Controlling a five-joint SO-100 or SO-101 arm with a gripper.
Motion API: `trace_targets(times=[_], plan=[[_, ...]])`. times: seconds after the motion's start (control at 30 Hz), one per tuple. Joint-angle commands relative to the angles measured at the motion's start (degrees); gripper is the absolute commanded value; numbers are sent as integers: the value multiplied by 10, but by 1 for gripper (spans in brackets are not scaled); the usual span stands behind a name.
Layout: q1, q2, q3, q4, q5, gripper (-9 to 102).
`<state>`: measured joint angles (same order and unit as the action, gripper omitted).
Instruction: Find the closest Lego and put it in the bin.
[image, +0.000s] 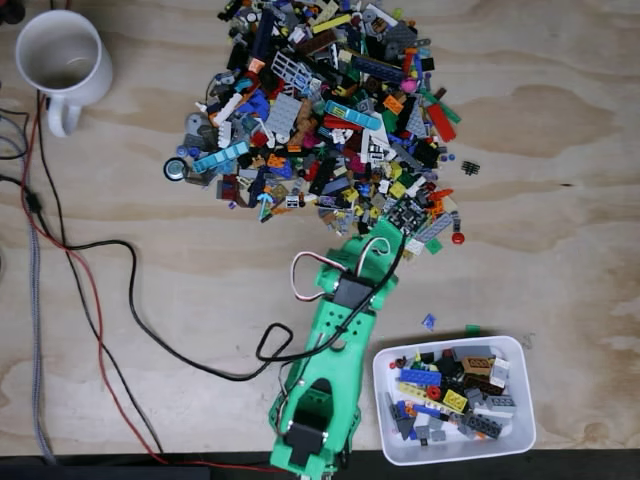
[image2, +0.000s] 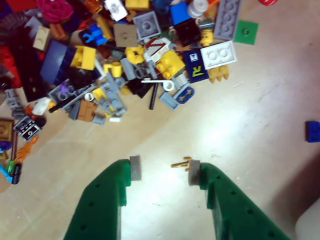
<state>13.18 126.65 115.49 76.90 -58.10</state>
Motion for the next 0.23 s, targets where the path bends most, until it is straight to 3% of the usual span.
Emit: trace_targets(times=[0.0,0.2], plan=[[-60,-11,-17,-23,24,15],[-88,-29,-14,-33,40,15]])
